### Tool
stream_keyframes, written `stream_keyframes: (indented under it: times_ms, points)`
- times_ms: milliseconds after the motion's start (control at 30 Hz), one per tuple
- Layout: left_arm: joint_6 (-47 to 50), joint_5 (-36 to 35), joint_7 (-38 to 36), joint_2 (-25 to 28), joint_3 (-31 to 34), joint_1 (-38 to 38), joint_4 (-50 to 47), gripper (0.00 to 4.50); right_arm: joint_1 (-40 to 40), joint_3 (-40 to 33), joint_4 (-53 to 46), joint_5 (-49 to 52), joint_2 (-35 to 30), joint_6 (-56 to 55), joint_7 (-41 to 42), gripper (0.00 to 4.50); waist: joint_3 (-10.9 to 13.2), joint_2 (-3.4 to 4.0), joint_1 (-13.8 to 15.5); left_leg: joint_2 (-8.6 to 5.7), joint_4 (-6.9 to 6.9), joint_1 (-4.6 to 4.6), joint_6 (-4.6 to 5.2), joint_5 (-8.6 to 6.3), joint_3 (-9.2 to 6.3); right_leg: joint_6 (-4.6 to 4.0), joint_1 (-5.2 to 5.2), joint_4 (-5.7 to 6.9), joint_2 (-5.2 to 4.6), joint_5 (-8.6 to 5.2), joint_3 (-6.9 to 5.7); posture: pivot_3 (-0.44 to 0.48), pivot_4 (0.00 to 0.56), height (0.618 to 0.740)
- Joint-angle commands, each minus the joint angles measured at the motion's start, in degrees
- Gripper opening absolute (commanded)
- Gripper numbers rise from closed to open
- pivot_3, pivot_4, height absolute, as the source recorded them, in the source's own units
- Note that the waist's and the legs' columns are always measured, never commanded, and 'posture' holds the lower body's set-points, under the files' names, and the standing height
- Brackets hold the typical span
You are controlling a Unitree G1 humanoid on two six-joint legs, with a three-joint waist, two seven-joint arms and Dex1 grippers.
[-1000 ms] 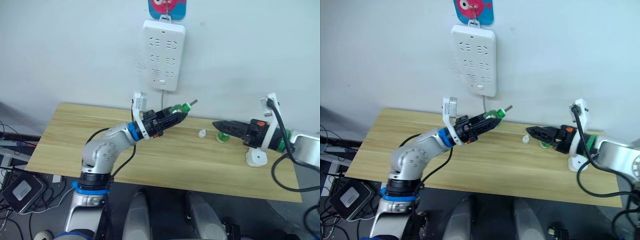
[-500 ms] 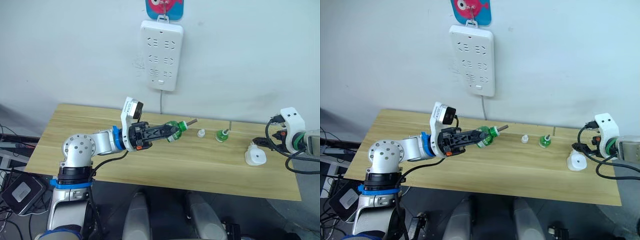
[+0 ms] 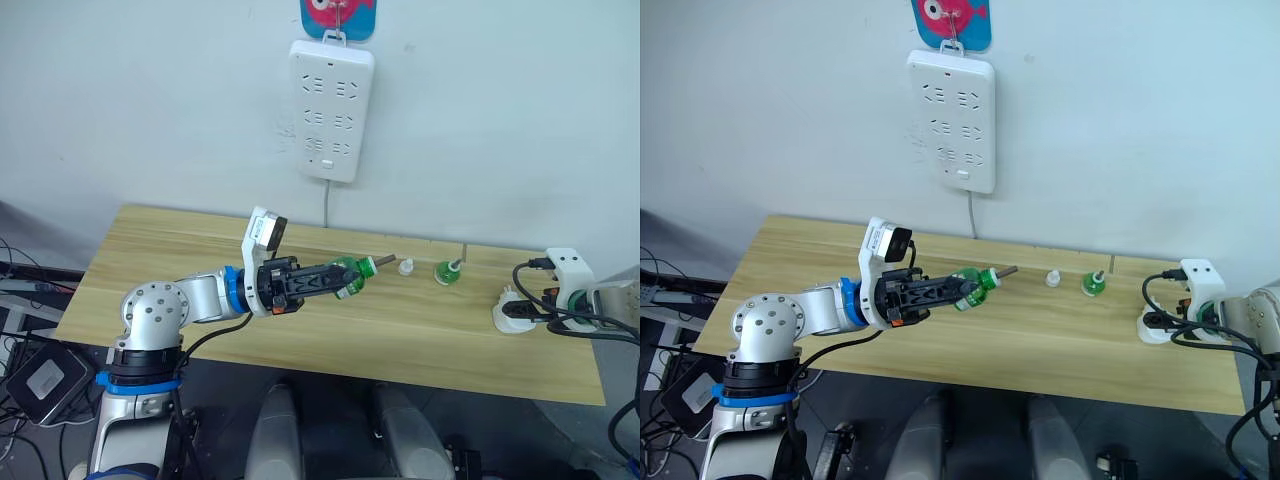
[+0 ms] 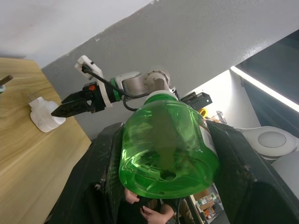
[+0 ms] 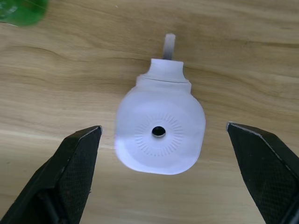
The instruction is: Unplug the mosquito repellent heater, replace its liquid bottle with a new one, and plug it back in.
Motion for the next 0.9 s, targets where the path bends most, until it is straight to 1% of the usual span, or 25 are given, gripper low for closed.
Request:
stream_keyframes:
  times_ms: [33,200,400,467,500,533,567,600,633,700,733,800,900]
  points:
    - [0.0,-2.2,0.2,0.3,0.6,0.1,-2.6,2.26,-0.7,-0.5,-0.5,-3.3,-0.2,-1.5,1.3,4.47,0.0,0.0,0.0,0.0,0.0,0.0,0.0,0.0,0.0,0.0,0.0,0.0,0.0,0.0,0.0,0.0,0.307,0.74]
    - [0.1,-2.7,0.3,0.7,0.6,0.2,-2.8,2.26,-1.0,-2.2,-0.5,-5.0,1.3,0.4,2.1,4.47,0.0,0.0,0.1,0.01,-0.01,0.01,0.0,0.0,0.0,0.0,0.0,0.0,0.0,0.0,-0.01,0.005,0.303,0.74]
    - [-1.0,-1.9,0.0,0.5,0.1,-0.2,-3.2,2.26,-0.2,-1.3,-1.8,-7.1,1.4,-1.3,4.4,4.47,0.0,0.0,0.4,0.0,-0.01,0.0,0.0,0.0,0.01,0.0,0.0,-0.03,0.0,0.0,0.01,0.0,0.304,0.74]
    - [-9.2,6.1,-1.9,0.9,-2.1,0.6,-7.2,2.26,-1.0,-1.5,-2.9,-7.1,-0.3,-2.4,6.9,4.47,0.0,0.0,0.4,0.0,-0.02,0.0,0.0,0.0,0.01,0.0,0.0,-0.03,0.0,0.0,0.0,-0.001,0.305,0.74]
    - [-16.0,12.3,-3.2,1.1,-4.1,1.4,-9.4,2.26,-1.2,-1.6,-3.5,-6.9,-1.5,-3.3,9.0,4.47,0.0,0.01,0.5,0.0,-0.02,0.0,0.0,0.0,0.01,0.0,0.0,-0.03,0.0,0.0,0.01,0.006,0.306,0.74]
    - [-25.5,21.0,-4.6,1.6,-7.4,2.3,-10.7,2.26,-1.1,-1.0,-4.6,-5.8,-3.8,-4.8,13.6,4.47,0.0,0.04,0.6,-0.01,-0.03,0.0,-0.01,0.0,0.06,0.0,0.0,-0.04,-0.01,0.01,0.05,0.006,0.306,0.74]
    - [-33.5,27.8,-6.3,2.1,-10.1,3.2,-11.1,2.26,-0.7,-0.6,-5.8,-4.4,-5.7,-5.7,17.9,4.47,0.0,0.08,0.7,-0.03,-0.04,0.01,-0.01,0.0,0.1,-0.02,0.0,-0.07,-0.04,0.02,0.08,0.008,0.306,0.74]
    - [-40.1,32.7,-7.5,1.9,-11.6,3.9,-10.9,2.26,-0.4,-1.4,-6.7,-2.7,-6.8,-6.0,21.4,4.47,0.0,0.08,0.7,-0.07,-0.1,0.05,-0.01,0.0,0.16,-0.02,0.01,-0.11,-0.09,0.04,0.12,0.004,0.305,0.74]
    - [-46.8,37.3,-6.5,0.5,-12.2,3.8,-9.3,2.26,-0.9,-4.6,-7.4,1.0,-6.5,-4.4,24.6,4.47,0.0,0.08,0.7,-0.09,-0.13,0.09,-0.01,0.0,0.19,-0.03,0.04,-0.13,-0.11,0.04,0.13,0.004,0.305,0.74]
    - [-57.2,43.3,-5.8,-2.1,-13.0,4.0,-6.4,2.26,-2.8,-11.9,-10.6,11.1,-4.3,2.3,29.5,4.47,0.0,0.06,0.7,-0.06,-0.19,0.18,0.0,-0.01,0.19,-0.06,0.16,-0.26,-0.11,0.06,0.11,-0.011,0.301,0.74]
    - [-61.4,45.8,-4.9,-3.4,-13.1,4.0,-5.1,2.26,-3.6,-14.9,-12.4,14.8,-2.5,5.0,29.9,4.47,0.0,0.06,0.6,-0.05,-0.18,0.18,0.0,-0.01,0.19,-0.2,0.16,-0.26,-0.1,0.14,0.11,-0.017,0.301,0.74]
    - [-66.2,48.6,-3.2,-5.8,-13.1,4.0,-3.7,2.26,-6.5,-20.7,-14.5,20.1,3.4,11.1,27.0,4.47,0.0,0.06,0.5,-0.05,-0.16,0.17,0.01,-0.01,0.19,-0.22,0.17,-0.24,-0.1,0.16,0.12,-0.027,0.299,0.74]
    - [-74.3,52.9,-1.7,-8.2,-13.4,4.2,-2.9,2.26,-10.5,-27.2,-14.8,30.1,12.8,15.1,17.4,4.47,0.0,0.06,0.6,-0.07,-0.1,0.12,0.01,-0.01,0.14,-0.18,0.17,-0.25,-0.1,0.19,0.11,-0.038,0.301,0.74]
